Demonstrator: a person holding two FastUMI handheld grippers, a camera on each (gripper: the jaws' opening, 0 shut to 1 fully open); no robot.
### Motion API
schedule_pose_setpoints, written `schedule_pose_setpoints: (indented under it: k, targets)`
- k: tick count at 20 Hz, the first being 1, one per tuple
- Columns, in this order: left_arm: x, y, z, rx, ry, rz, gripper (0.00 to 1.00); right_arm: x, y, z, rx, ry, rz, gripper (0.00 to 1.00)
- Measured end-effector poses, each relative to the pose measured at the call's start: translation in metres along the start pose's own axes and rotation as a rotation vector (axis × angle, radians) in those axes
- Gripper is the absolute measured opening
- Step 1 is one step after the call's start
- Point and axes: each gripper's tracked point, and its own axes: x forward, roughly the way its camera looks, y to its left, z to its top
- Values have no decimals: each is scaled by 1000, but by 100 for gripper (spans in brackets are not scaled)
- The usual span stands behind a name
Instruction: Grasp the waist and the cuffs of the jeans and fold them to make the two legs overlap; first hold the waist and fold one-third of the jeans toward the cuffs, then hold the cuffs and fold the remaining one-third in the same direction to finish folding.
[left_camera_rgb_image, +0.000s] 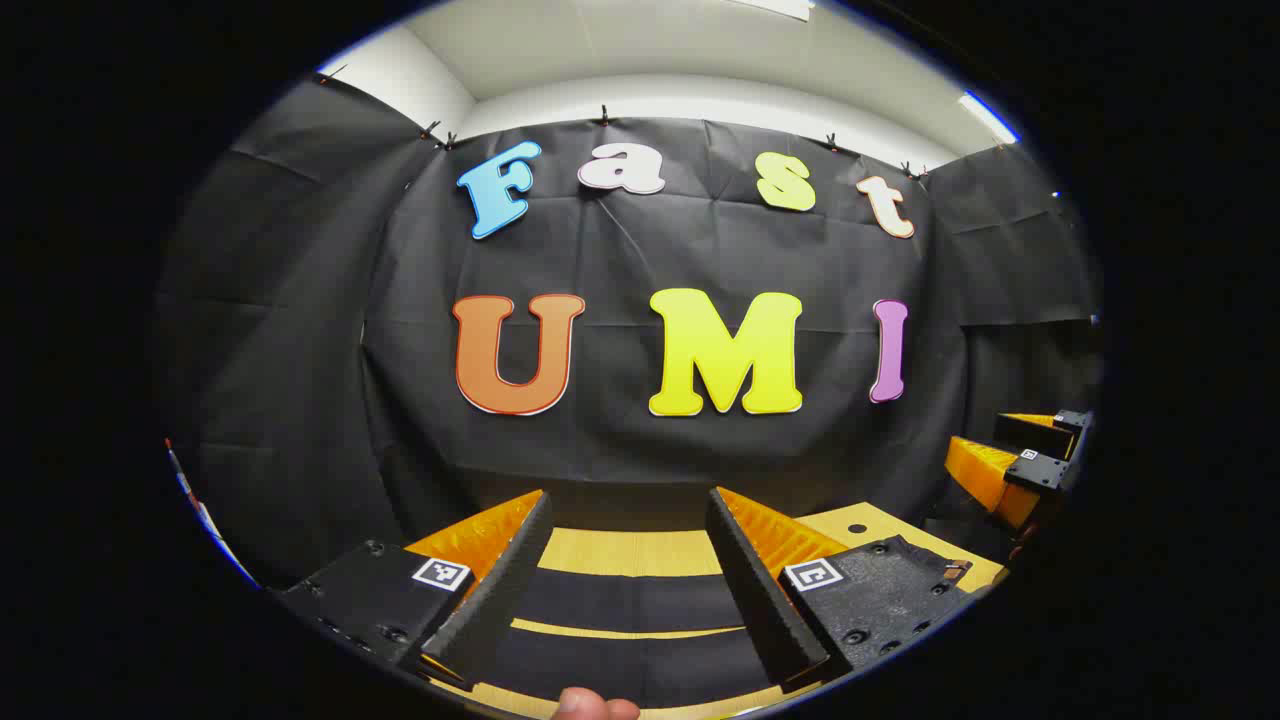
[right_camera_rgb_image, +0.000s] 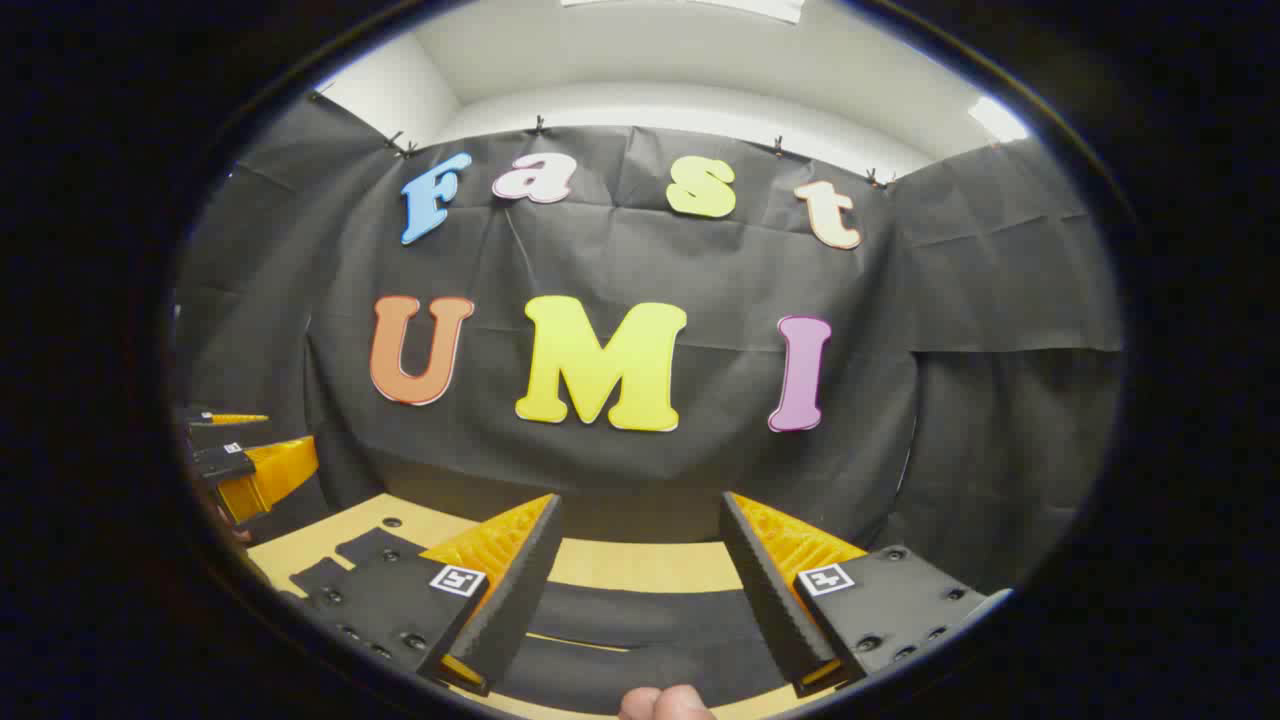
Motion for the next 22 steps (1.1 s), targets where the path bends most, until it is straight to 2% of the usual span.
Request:
schedule_pose_setpoints:
  k: [2,3,9,22]
  targets:
    - [1,3,-1,3,5,9,89,2,-5,-1,4,-1,-10,96]
    - [2,3,-2,2,8,12,98,3,-6,0,9,-1,-11,97]
    - [5,2,-9,6,23,28,98,9,-6,-2,8,2,7,97]
    - [17,-13,-11,1,32,33,98,27,-31,-5,20,5,2,96]
